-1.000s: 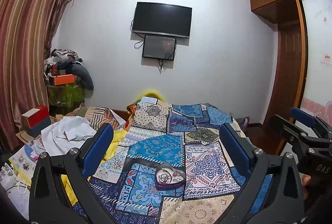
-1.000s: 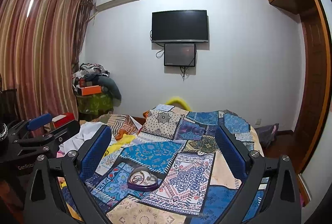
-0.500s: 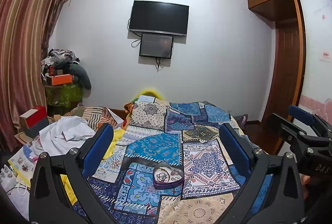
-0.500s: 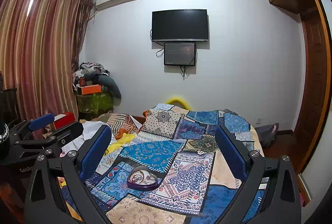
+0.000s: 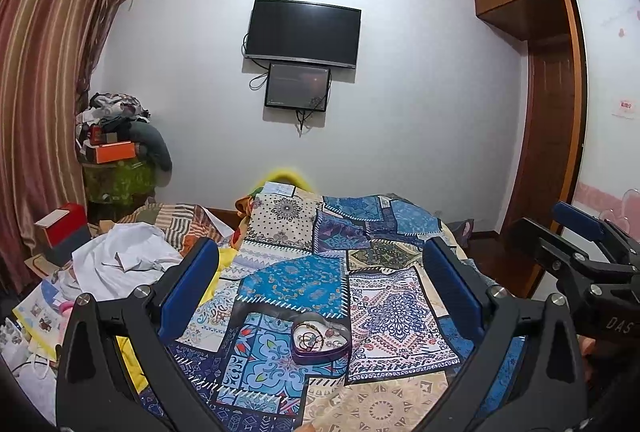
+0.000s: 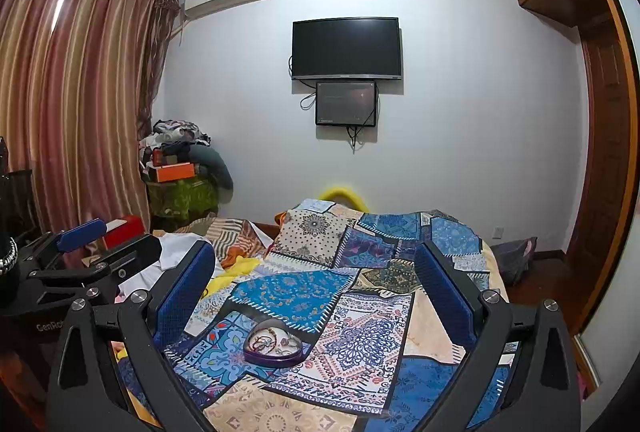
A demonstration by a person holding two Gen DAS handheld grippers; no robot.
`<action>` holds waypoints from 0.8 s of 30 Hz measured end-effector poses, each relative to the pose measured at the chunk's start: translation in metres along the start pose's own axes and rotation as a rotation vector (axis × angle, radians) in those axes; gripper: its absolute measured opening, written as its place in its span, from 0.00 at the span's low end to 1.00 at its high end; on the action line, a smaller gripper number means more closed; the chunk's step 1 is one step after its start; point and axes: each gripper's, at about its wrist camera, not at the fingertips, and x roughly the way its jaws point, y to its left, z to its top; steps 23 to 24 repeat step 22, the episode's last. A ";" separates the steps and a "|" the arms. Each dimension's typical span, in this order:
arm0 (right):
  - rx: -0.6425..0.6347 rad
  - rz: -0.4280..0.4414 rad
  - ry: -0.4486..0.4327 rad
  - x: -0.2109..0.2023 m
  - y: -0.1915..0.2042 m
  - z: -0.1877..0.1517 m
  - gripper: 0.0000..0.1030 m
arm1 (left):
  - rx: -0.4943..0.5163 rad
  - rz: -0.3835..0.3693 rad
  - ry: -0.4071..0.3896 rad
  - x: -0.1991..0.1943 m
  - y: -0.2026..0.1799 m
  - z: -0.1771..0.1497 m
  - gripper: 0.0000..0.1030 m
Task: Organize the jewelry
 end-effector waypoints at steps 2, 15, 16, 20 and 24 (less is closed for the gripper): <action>0.000 0.000 0.000 0.000 0.000 0.000 0.96 | 0.000 0.001 0.000 0.000 0.000 0.000 0.99; 0.000 -0.003 0.016 0.001 -0.006 -0.004 0.96 | 0.010 -0.011 0.016 0.003 -0.001 -0.003 0.99; -0.001 -0.003 0.016 0.000 -0.006 -0.004 0.96 | 0.011 -0.011 0.016 0.003 -0.001 -0.003 0.99; -0.004 -0.003 0.020 0.001 -0.005 -0.003 0.96 | 0.009 -0.009 0.016 0.004 0.000 -0.004 0.99; -0.007 -0.001 0.023 0.003 -0.004 -0.003 0.96 | 0.006 -0.002 0.017 0.004 0.003 -0.005 0.99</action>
